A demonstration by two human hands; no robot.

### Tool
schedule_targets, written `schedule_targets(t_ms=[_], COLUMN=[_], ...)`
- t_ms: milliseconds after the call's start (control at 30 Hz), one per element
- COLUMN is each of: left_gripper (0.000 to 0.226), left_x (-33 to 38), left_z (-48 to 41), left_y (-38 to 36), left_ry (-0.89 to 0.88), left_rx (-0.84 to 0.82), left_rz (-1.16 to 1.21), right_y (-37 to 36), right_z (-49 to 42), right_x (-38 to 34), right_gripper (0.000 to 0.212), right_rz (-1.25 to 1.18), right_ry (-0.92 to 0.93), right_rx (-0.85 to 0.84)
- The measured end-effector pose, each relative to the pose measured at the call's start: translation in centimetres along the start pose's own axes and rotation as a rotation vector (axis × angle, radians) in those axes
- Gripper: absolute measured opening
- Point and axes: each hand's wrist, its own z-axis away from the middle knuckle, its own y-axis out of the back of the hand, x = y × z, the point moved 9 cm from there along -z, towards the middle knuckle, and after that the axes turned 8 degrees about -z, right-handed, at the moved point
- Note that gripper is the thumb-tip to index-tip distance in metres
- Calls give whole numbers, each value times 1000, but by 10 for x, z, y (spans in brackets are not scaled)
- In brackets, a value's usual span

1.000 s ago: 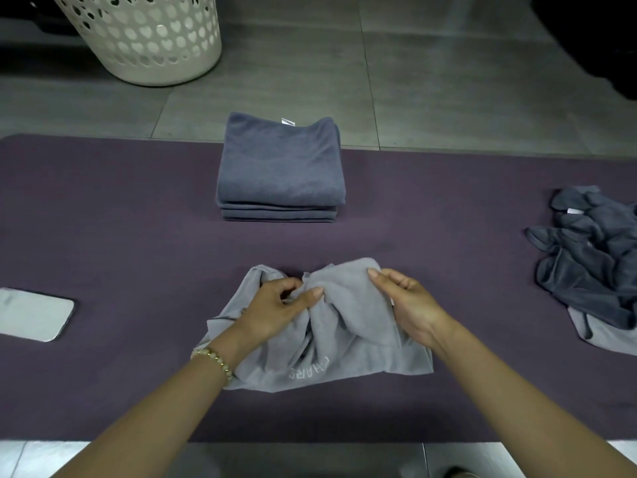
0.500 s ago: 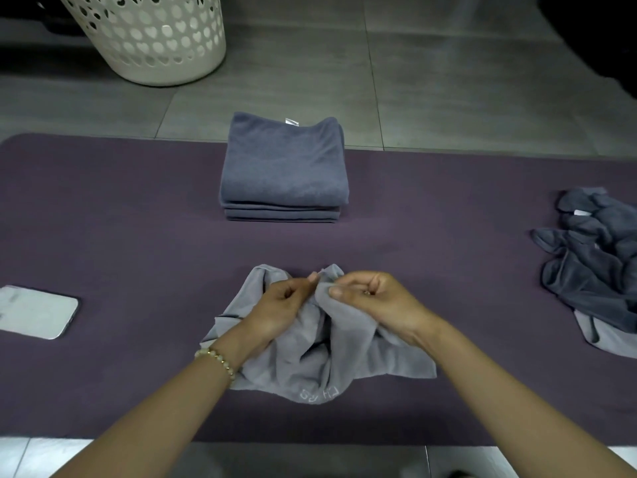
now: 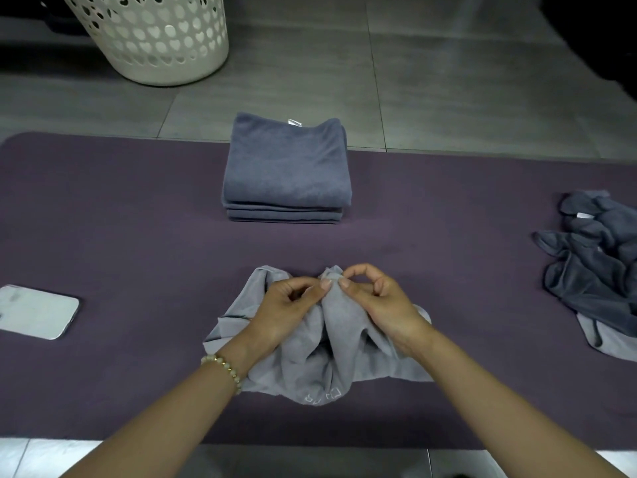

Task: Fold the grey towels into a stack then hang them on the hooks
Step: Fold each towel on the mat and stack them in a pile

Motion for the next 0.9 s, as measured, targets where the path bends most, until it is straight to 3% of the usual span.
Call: schedule_targets(t_ms=[333,467,600,767,900], left_gripper=[25,35,47,43,31], left_x=[34,81,138,230,306], left_z=[5,13,27,69,119], left_y=[-6,32,78,105,133], left_ry=[-63,-205,-306,-420,-516], left_rx=[-90,101,230,254,368], left_rz=[-77,-214,-331,-367,-287], right_y=[10,28,38,44,49], right_z=[8,26,60,126,189], right_x=[-40,-72,-129,-219,-292], right_gripper=[15,15,1,40,3], right_rz=[141,216,219,264,275], right_ry=[87,130,183,311,488], right_rx=[7,105,116,219,298])
